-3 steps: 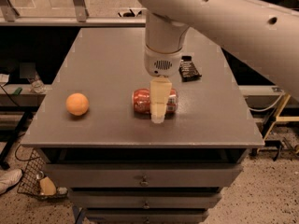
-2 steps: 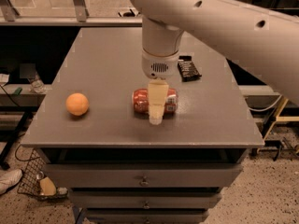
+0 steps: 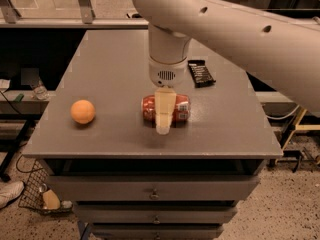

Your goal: Place coke can upright

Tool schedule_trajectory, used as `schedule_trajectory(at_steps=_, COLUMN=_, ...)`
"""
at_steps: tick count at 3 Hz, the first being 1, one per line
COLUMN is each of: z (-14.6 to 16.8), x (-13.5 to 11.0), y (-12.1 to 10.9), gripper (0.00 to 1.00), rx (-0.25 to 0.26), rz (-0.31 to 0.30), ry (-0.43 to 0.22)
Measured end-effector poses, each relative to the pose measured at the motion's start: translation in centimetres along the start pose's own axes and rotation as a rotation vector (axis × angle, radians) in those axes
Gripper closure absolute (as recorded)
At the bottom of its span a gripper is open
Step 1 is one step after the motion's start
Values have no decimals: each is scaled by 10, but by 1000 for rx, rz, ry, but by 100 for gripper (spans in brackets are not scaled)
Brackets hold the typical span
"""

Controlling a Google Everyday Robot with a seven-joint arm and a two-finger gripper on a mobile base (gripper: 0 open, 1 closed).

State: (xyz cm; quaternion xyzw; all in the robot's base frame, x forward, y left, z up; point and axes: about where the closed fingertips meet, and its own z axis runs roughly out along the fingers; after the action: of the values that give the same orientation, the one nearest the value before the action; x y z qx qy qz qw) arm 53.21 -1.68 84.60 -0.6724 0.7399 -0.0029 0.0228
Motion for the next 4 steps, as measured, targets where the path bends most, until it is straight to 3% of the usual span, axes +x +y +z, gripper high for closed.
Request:
schedule_trajectory(at_steps=2, z=13, x=-3, y=-3, gripper=41, rx=-19, rz=0, ry=-22)
schedule_trajectory(at_steps=4, z=-7, x=-4, y=0, gripper=88, rx=7, rz=-29, ry=-65)
